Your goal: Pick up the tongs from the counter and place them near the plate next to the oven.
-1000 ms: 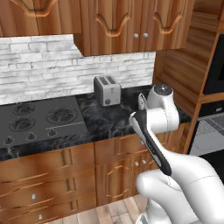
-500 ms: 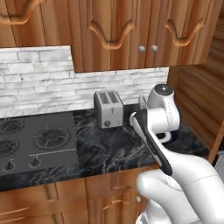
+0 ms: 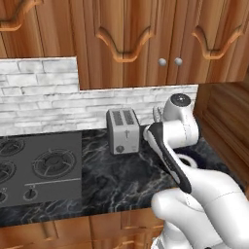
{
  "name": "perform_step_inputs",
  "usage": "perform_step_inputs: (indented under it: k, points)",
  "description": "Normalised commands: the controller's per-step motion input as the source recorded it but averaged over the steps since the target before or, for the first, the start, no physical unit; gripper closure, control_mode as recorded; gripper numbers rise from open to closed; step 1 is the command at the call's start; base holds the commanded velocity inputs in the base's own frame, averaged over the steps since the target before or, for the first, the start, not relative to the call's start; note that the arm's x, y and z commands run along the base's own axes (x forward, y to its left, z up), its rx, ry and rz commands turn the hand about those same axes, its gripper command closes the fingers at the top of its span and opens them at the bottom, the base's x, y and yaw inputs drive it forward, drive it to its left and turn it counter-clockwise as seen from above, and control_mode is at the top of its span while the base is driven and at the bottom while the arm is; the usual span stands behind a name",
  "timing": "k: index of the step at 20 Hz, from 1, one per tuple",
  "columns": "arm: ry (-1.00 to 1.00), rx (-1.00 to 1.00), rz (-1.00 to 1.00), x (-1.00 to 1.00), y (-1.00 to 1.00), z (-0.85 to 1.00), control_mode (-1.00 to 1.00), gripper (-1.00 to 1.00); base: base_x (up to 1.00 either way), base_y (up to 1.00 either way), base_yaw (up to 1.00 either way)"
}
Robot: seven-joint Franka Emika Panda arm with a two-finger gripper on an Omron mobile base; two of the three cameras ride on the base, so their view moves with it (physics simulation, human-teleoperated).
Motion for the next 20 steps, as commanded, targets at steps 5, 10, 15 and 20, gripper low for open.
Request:
perform_step_inputs:
  k: [5,10,15,20]
  points:
    - [0.02,-0.18,0.31,-0.1,0.12,-0.77,-1.0,1.0,0.0,0.0,0.0]
    - [0.16,-0.2,0.38,-0.12,0.24,-0.7,-1.0,1.0,0.0,0.0,0.0]
    - [0.13,-0.11,0.21,-0.12,0.02,-0.62,-1.0,1.0,0.0,0.0,0.0]
    - [0.04,-0.03,0.0,0.0,0.0,-0.55,-1.0,1.0,0.0,0.0,0.0]
